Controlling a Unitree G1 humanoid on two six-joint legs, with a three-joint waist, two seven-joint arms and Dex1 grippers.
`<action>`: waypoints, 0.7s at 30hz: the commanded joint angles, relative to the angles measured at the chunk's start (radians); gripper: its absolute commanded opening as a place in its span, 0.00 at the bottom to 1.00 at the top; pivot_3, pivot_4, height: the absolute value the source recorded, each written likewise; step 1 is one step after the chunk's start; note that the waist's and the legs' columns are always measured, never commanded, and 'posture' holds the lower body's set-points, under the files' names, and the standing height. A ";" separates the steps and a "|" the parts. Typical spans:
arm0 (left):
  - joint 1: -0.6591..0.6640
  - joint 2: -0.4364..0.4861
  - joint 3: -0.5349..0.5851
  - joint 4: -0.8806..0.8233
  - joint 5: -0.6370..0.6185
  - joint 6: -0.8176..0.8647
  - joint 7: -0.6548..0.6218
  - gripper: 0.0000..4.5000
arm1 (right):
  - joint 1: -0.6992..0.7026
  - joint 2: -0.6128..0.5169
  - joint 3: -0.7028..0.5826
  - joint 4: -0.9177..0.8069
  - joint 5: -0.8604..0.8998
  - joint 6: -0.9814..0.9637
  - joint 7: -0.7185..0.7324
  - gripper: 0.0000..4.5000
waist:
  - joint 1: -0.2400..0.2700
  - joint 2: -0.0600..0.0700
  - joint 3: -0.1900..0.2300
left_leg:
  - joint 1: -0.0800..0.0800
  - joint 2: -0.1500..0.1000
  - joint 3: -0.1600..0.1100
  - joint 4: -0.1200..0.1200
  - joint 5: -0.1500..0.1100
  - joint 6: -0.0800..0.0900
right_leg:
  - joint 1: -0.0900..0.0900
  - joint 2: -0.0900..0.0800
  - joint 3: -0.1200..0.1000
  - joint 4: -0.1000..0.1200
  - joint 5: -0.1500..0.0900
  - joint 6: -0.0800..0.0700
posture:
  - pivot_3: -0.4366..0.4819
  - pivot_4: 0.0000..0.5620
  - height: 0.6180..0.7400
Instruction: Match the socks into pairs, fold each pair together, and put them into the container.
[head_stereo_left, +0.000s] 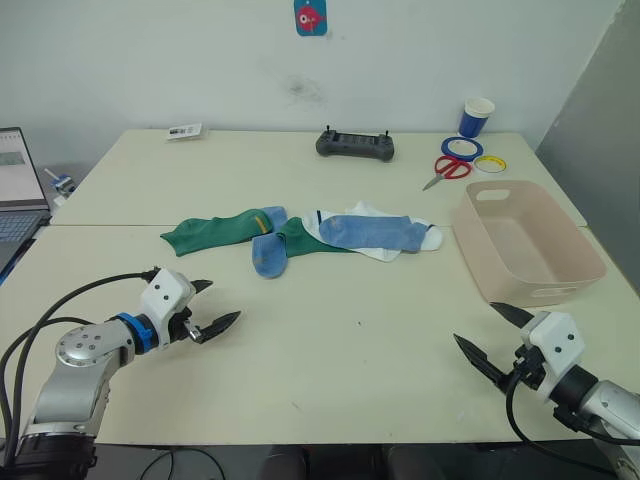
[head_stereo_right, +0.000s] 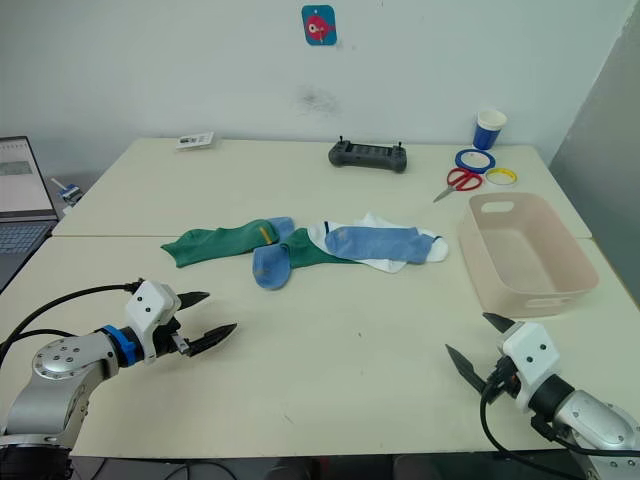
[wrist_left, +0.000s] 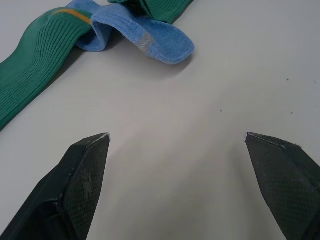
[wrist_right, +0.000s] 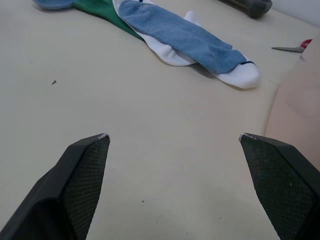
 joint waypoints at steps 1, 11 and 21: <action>-0.023 0.006 0.006 0.006 -0.017 -0.010 -0.015 1.00 | 0.002 0.001 -0.033 -0.025 0.007 -0.013 -0.008 0.99 | 0.000 0.000 0.000 | 0.000 0.000 0.000 0.000 0.000 0.000 | 0.000 0.000 0.000 0.000 0.000 0.000 | 0.48 0.27 1.00; -0.055 0.044 0.060 0.087 -0.112 0.051 -0.129 1.00 | 0.032 0.005 -0.089 -0.088 0.125 0.075 0.002 0.99 | 0.000 0.000 0.000 | 0.000 0.000 0.001 0.000 0.000 0.000 | 0.000 0.001 -0.001 0.000 0.000 0.000 | 0.48 0.27 1.00; -0.054 0.041 0.071 0.075 -0.124 0.087 -0.116 1.00 | -0.012 -0.018 -0.075 -0.146 0.126 0.130 -0.038 0.99 | 0.000 0.000 0.000 | 0.000 0.000 0.000 0.000 0.000 0.000 | 0.000 0.001 0.000 0.000 0.000 0.000 | 0.48 0.27 1.00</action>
